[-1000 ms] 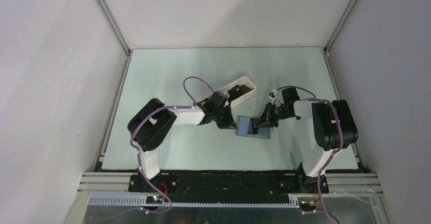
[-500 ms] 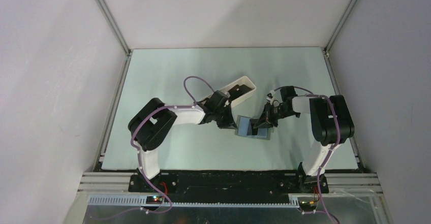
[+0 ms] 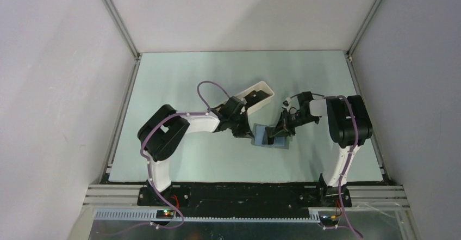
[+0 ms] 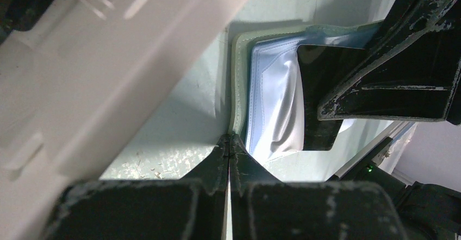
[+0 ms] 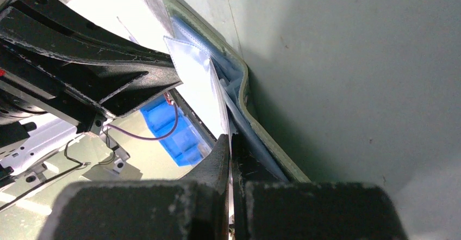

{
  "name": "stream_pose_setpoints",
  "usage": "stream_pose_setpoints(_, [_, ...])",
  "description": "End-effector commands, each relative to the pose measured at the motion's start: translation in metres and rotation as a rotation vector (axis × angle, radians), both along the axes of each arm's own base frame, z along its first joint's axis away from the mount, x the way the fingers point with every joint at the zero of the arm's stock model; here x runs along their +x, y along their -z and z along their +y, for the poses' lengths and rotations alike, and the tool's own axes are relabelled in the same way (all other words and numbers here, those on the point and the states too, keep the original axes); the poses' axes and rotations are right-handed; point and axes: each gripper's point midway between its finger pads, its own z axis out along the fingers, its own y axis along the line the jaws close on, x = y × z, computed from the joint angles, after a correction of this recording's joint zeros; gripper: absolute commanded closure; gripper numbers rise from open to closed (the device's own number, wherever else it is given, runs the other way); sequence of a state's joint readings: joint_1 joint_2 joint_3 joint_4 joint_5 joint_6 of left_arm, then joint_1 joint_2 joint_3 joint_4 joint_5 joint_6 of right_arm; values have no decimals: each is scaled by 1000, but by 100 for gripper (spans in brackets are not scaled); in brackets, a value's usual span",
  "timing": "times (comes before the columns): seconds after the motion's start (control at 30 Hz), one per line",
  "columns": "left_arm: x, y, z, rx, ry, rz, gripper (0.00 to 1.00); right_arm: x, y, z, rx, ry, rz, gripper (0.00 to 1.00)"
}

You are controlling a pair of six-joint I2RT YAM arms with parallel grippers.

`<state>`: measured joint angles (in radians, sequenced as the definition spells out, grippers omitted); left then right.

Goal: Put the credit cards into the card holder
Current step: Insert the credit card into the card holder.

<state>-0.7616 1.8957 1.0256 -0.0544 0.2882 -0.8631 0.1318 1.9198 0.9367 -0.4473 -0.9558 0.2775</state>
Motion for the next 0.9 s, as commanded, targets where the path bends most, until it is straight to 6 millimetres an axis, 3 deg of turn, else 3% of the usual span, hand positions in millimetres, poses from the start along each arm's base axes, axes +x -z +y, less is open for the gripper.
stream_pose_setpoints(0.0, [-22, 49, 27, 161, 9, 97, 100, -24, 20, 11, -57, -92, 59, 100])
stream_pose_setpoints(0.27, [-20, 46, 30, 180, 6, 91, 100, -16, 14, -2, -173, -71, 53, 100])
stream_pose_setpoints(0.47, [-21, 47, 31, 187, 10, 94, 100, 4, -17, -18, -201, 20, -51, 100])
stream_pose_setpoints(0.6, [-21, 46, 30, 187, 11, 92, 100, 9, -28, -25, -225, 49, -92, 100])
stream_pose_setpoints(0.87, [-21, 46, 27, 183, 23, 91, 100, -5, -19, -13, -145, -5, -14, 100])
